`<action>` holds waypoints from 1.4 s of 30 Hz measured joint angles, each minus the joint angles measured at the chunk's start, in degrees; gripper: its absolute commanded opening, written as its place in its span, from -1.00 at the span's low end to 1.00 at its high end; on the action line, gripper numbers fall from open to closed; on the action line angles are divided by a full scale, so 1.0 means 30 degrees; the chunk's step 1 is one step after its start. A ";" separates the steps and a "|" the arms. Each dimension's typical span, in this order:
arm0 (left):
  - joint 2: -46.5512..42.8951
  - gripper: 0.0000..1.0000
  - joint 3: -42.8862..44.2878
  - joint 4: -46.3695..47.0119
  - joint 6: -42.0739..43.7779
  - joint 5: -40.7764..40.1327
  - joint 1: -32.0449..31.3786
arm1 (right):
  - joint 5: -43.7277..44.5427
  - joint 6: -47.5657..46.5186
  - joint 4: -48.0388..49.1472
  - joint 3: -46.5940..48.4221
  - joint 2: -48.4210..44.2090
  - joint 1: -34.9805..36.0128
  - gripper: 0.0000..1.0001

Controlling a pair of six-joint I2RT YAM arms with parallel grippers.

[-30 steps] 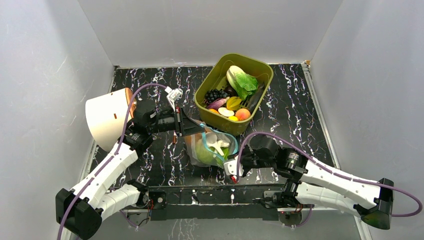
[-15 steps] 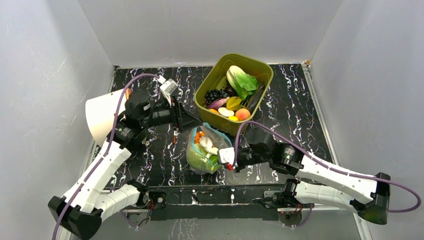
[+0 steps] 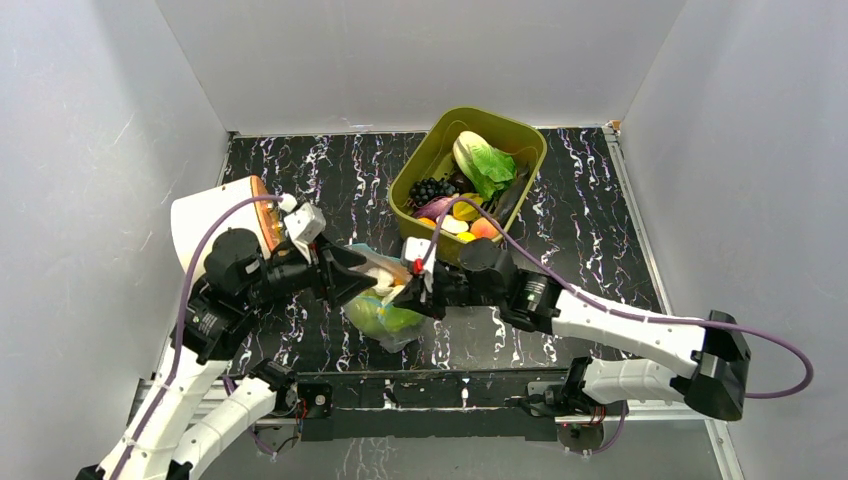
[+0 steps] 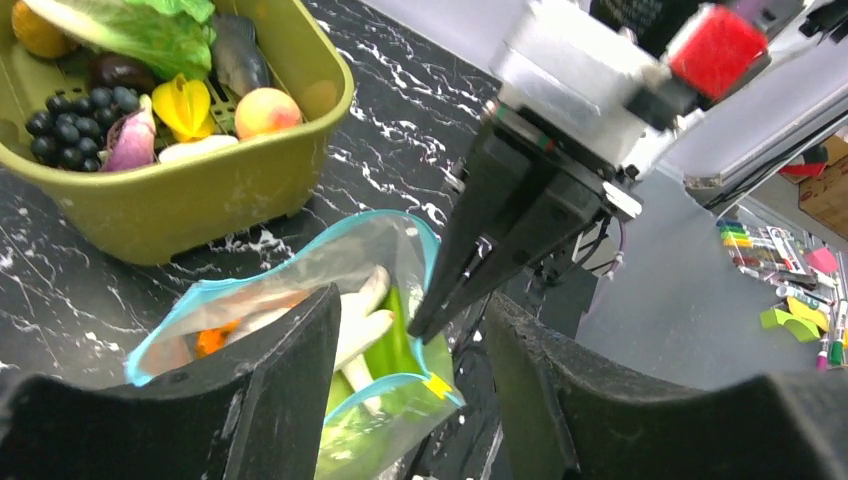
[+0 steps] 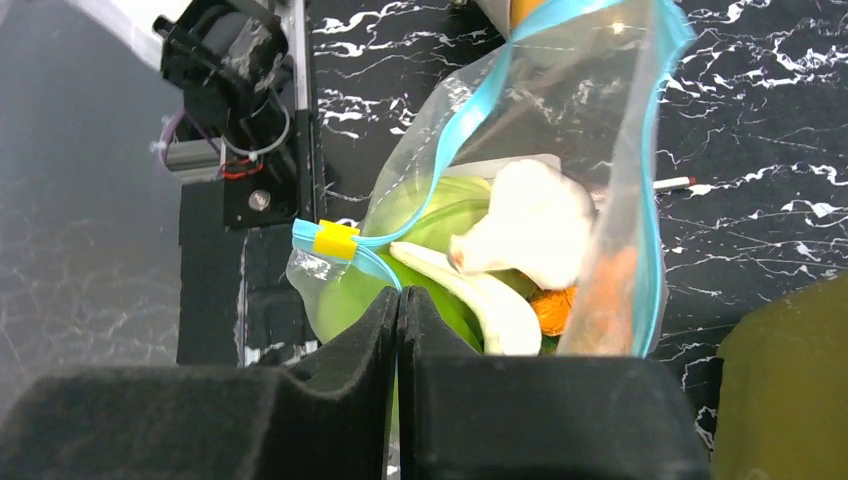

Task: Place the food in the zip-top bag and seal the zipper
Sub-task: Adjust the zipper food storage bag at the center of the board.

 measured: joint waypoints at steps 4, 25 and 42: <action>-0.1508 0.08 -0.1982 -0.0197 -0.0947 -0.0007 0.0000 | 0.0780 0.1734 0.0845 0.0772 0.1566 0.0066 -1.00; -0.3628 -0.17 -0.5938 -0.1829 -0.7198 -0.1734 0.0000 | 0.2579 0.5850 0.3104 0.0729 0.1763 0.0080 -1.00; -0.3475 -1.00 -0.6047 -0.0095 -0.4714 -0.1843 0.0000 | 0.2492 0.6018 0.3497 0.0729 0.1763 0.0058 -1.00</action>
